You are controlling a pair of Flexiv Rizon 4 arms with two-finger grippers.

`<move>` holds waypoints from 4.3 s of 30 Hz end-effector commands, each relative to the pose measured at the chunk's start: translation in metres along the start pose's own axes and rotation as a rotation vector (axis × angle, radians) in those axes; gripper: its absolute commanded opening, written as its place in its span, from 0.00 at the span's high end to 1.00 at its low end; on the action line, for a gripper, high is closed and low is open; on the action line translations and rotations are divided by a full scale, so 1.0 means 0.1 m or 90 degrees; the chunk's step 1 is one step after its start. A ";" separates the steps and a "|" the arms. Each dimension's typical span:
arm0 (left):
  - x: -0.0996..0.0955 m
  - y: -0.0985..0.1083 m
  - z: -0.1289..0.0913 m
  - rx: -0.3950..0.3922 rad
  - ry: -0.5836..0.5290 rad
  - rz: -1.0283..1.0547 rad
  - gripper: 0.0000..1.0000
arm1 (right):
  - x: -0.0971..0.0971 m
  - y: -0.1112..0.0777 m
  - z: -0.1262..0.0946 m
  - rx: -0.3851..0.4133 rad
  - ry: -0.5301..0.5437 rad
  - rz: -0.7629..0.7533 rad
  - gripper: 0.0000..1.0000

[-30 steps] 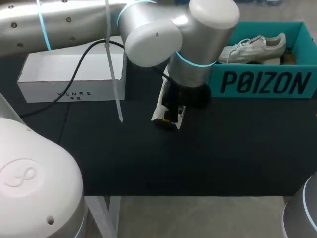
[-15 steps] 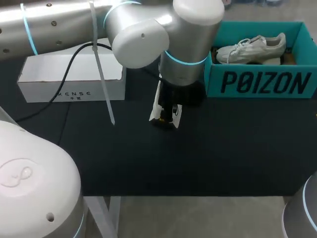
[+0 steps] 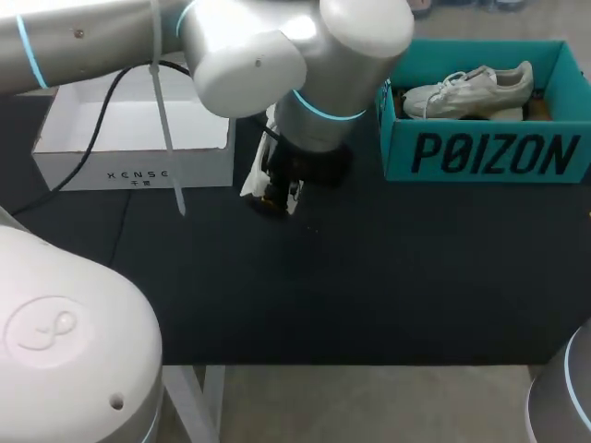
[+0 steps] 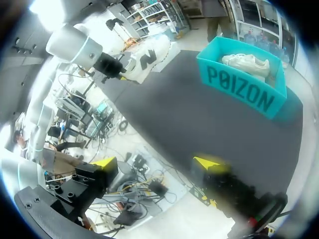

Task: Take the shoe out of the shoebox, open the shoe tongue, remove and reinsert the insole, then place the shoe into the shoebox

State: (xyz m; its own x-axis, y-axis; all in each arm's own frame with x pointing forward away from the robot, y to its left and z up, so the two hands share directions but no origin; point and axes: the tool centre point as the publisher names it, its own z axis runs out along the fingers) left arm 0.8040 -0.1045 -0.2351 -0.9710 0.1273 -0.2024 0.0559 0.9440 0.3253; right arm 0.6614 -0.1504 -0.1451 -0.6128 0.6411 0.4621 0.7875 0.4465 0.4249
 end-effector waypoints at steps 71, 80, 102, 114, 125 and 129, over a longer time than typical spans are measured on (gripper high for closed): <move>-0.92 3.78 1.05 0.057 -0.067 0.515 1.00 | 0.00 0.00 0.00 0.002 -0.001 0.001 0.00; -1.25 4.25 1.21 -0.011 -0.071 0.604 1.00 | 0.00 0.00 0.00 0.002 -0.001 0.001 0.00; -1.92 4.15 1.80 -0.024 -0.066 0.677 1.00 | 0.00 0.00 0.00 0.002 -0.001 0.001 0.00; -2.49 4.20 2.14 -0.033 -0.060 0.642 1.00 | 0.00 0.00 0.00 0.002 -0.001 0.001 0.00; -2.76 4.00 2.59 -0.004 -0.037 0.633 1.00 | 0.00 0.00 0.00 0.002 -0.001 0.001 0.00; -2.75 3.92 2.70 0.005 -0.035 0.636 1.00 | 0.00 0.00 0.00 0.002 -0.001 0.001 0.00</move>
State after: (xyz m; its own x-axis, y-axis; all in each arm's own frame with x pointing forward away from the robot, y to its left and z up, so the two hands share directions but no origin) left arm 1.1460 0.3116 -0.2933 -0.4684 0.8755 0.1184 0.8379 0.3977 0.3737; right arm 0.6613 -0.1504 -0.1450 -0.6128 0.6411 0.4621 0.7875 0.4465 0.4249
